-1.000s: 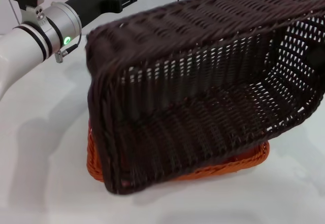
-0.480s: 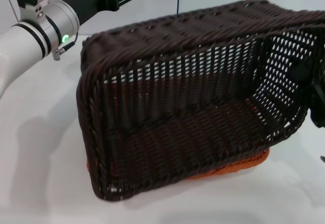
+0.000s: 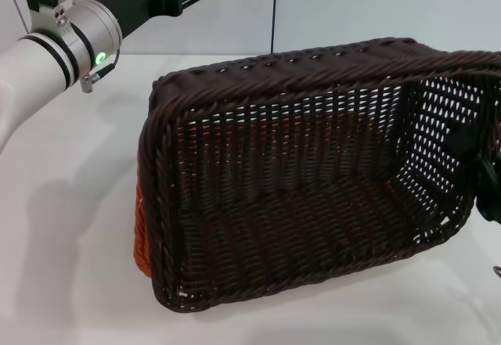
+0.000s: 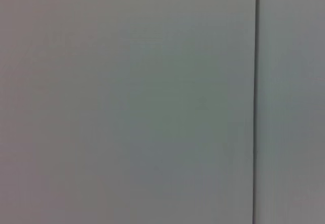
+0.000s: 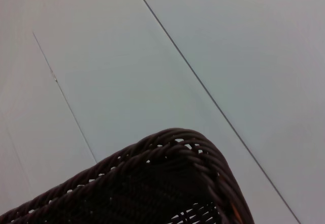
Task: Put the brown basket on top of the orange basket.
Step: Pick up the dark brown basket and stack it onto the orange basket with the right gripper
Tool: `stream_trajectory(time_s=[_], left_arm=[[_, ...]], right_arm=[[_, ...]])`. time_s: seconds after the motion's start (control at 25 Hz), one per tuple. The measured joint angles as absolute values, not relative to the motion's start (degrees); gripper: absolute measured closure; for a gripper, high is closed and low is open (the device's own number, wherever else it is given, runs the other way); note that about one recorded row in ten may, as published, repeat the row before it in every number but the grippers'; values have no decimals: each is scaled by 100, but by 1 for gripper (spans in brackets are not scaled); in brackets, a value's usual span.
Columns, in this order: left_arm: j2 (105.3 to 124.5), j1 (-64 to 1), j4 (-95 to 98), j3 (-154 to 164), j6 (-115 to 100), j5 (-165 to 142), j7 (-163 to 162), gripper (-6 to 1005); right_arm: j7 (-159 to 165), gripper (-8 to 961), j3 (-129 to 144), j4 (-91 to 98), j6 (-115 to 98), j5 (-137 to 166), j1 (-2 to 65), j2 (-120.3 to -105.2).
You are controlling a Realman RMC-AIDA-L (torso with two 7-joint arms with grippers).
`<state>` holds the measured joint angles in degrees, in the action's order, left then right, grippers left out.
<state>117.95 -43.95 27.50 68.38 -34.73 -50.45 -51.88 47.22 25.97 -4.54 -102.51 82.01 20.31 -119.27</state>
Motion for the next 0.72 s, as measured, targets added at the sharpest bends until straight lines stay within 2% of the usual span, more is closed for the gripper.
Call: stream_trajectory(time_s=[0.52,0.72], left_arm=[[11795,-4386,2751,6838,-3480,-5086,-5185,165],[11795,-4388,2741,6838,-3481,-5089,-5185,165]], right_arm=[[4567,813,2694,-598,-10050,8206,2070,-11948],[4445,775,2768,-699,-10039,8209,2050,-11952]])
